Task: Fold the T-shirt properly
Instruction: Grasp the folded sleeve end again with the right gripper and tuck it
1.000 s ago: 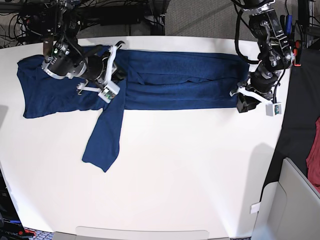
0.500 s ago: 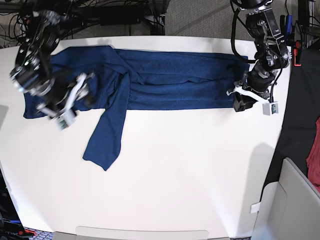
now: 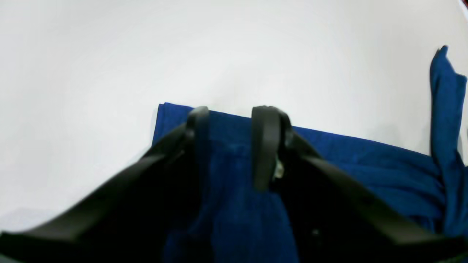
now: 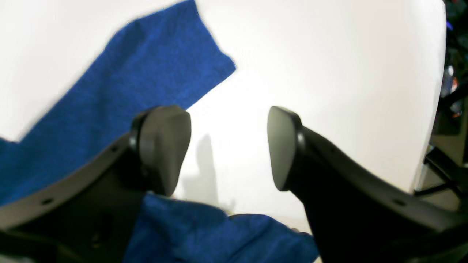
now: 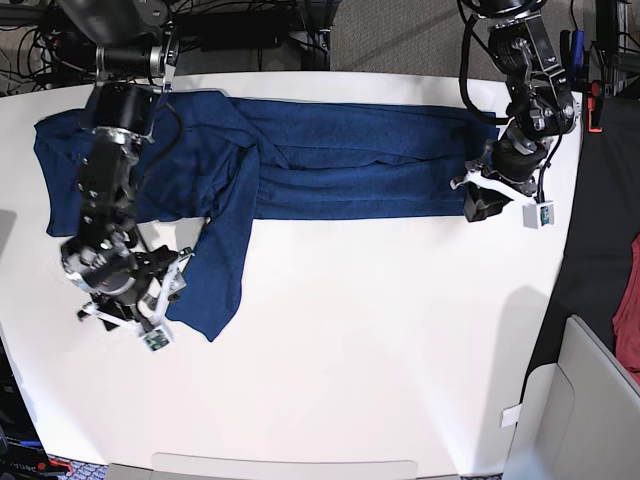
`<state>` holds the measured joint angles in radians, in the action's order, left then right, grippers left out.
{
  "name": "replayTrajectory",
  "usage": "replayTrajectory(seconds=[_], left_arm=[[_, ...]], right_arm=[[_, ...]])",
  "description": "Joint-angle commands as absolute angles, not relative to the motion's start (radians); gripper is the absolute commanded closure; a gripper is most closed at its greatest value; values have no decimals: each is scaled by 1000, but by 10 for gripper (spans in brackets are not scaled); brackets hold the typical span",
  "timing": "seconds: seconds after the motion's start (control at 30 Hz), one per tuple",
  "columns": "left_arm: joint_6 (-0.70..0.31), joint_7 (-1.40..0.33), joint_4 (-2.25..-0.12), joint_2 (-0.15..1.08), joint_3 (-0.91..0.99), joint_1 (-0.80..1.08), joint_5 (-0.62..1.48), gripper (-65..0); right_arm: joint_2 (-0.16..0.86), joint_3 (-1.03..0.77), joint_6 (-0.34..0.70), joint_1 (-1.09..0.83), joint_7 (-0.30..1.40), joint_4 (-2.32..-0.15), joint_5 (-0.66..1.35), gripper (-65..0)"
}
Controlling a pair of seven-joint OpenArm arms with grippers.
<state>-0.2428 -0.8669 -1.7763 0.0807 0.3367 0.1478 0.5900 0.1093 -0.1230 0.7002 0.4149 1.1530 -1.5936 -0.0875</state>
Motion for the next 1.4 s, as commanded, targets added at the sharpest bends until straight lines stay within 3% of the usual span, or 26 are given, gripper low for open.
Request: replayTrajectory(seconds=[0.0, 0.2, 0.53, 0.83, 1.37], left_arm=[[-248, -849, -1794, 88, 341, 150, 604, -194], [-248, -849, -1794, 88, 343, 150, 604, -194], [-248, -849, -1794, 88, 343, 150, 604, -194], [-248, -849, -1794, 90, 343, 150, 604, -194], [-248, -849, -1794, 90, 343, 150, 604, -194]], right_arm=[[91, -116, 698, 450, 1109, -1577, -105, -370], [50, -119, 698, 501, 952, -1366, -246, -370], [68, -119, 691, 584, 774, -1178, -257, -370], [111, -119, 581, 613, 714, -1121, -257, -372], [148, -116, 567, 627, 558, -868, -260, -373]])
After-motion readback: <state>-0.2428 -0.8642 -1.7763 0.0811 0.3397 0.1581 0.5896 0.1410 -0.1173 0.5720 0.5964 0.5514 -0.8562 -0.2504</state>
